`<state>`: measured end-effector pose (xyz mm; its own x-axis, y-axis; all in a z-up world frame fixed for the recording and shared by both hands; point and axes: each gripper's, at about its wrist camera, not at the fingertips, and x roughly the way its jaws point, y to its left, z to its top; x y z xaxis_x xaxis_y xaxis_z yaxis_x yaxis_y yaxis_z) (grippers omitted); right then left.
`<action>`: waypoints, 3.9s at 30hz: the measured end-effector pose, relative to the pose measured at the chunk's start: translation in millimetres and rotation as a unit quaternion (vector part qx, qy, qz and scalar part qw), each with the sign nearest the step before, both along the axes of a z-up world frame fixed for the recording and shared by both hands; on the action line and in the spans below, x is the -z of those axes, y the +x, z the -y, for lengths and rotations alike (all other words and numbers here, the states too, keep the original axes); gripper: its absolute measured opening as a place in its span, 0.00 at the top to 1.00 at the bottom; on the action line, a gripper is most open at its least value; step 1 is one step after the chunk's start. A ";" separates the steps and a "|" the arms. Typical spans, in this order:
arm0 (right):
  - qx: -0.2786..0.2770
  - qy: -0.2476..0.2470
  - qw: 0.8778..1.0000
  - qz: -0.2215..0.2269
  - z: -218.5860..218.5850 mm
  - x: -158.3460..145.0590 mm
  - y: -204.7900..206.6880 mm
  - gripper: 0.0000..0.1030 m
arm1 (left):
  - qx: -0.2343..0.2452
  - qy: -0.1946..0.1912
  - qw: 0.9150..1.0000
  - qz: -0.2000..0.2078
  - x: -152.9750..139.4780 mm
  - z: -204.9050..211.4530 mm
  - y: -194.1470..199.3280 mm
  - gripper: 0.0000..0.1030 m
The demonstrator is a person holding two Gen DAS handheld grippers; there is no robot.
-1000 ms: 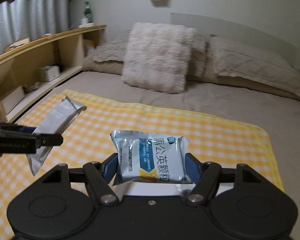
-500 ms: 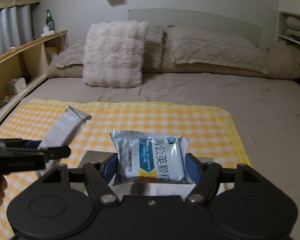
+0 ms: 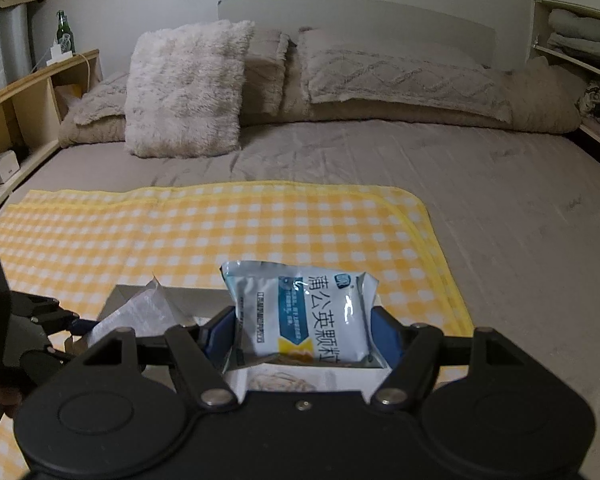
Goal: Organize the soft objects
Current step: 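Carry the foil packet with the left tool while the right tool carries the sachet over the box, then lower both packets into the box and open both tools, then pull both tools back up away from the box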
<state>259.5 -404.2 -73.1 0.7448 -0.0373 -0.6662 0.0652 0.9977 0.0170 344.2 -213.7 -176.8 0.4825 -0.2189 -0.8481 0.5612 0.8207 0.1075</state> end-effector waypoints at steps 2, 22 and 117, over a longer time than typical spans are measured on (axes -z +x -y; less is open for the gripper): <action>0.001 -0.002 1.000 -0.005 2.7 2.8 2.3 0.30 | 0.002 -0.001 1.000 0.002 2.3 3.6 4.7 0.46; -0.013 -0.063 0.995 -0.080 12.0 41.4 21.9 0.29 | 0.003 -0.071 0.993 -0.090 22.8 -2.8 25.0 0.46; 0.001 -0.011 0.991 0.130 -90.0 -63.2 -283.4 0.00 | -0.165 -0.144 0.956 0.197 -155.3 -154.0 -323.4 0.00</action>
<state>-23.8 -314.2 -9.9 0.8915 -0.0514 -0.4501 0.0631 0.9979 0.0111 20.8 -59.8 -21.5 0.8349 -0.1971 -0.5139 0.2295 0.9733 -0.0004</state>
